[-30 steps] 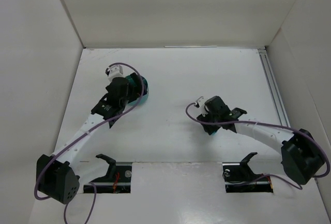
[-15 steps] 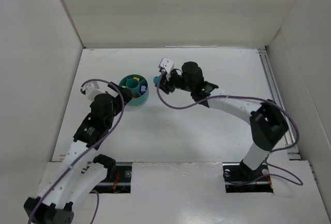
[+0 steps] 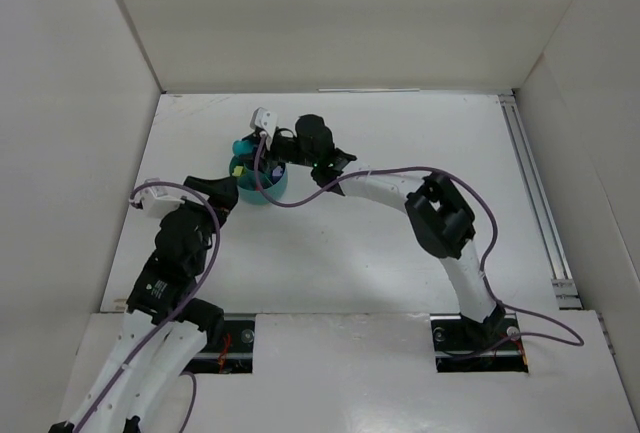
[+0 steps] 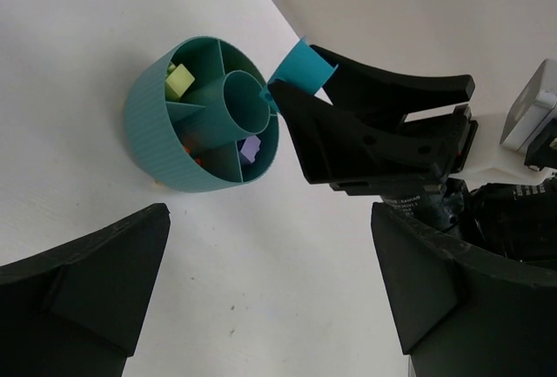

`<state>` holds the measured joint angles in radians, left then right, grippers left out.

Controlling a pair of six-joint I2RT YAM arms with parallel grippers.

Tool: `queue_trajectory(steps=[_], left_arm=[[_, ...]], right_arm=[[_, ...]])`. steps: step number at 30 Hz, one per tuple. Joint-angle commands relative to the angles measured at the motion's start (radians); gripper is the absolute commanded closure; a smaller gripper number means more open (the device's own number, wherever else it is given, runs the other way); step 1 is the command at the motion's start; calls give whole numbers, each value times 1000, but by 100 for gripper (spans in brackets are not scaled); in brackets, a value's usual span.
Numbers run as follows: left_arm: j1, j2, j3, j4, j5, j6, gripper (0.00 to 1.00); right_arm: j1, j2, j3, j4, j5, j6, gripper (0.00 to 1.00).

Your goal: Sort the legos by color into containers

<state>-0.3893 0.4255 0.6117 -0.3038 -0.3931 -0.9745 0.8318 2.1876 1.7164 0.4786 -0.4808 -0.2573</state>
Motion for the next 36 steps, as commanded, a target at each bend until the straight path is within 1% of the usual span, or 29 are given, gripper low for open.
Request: queue_trajectory(steps=[1, 8, 14, 17, 21, 26, 28, 29, 30, 31, 32, 33, 36], left_arm=[[3, 27, 0, 19, -6, -9, 0], [3, 48, 0, 40, 17, 10, 0], [3, 48, 0, 40, 8, 10, 0], [3, 48, -9, 40, 8, 10, 0], [3, 48, -9, 40, 8, 10, 0], [3, 48, -9, 40, 8, 10, 0], [3, 48, -9, 40, 8, 10, 0], [3, 48, -9, 40, 8, 10, 0], [3, 48, -9, 40, 8, 10, 0], [3, 48, -9, 40, 8, 10, 0], [3, 48, -9, 40, 8, 10, 0], [3, 48, 0, 40, 8, 10, 0], [3, 58, 0, 40, 8, 10, 0]], right_arm=[[0, 26, 84, 92, -24, 26, 62], [0, 83, 113, 92, 24, 26, 61], [-10, 120, 141, 92, 11, 26, 59], [-10, 120, 111, 92, 11, 26, 57], [-10, 98, 71, 92, 31, 26, 57], [-19, 98, 61, 92, 31, 16, 54], [-19, 98, 61, 92, 31, 16, 50], [-19, 98, 52, 92, 31, 16, 50], [-19, 98, 52, 92, 31, 16, 47], [-19, 89, 52, 92, 31, 16, 40], [-19, 89, 52, 92, 31, 16, 37], [-19, 89, 42, 92, 31, 16, 37], [-28, 64, 32, 92, 45, 16, 27]])
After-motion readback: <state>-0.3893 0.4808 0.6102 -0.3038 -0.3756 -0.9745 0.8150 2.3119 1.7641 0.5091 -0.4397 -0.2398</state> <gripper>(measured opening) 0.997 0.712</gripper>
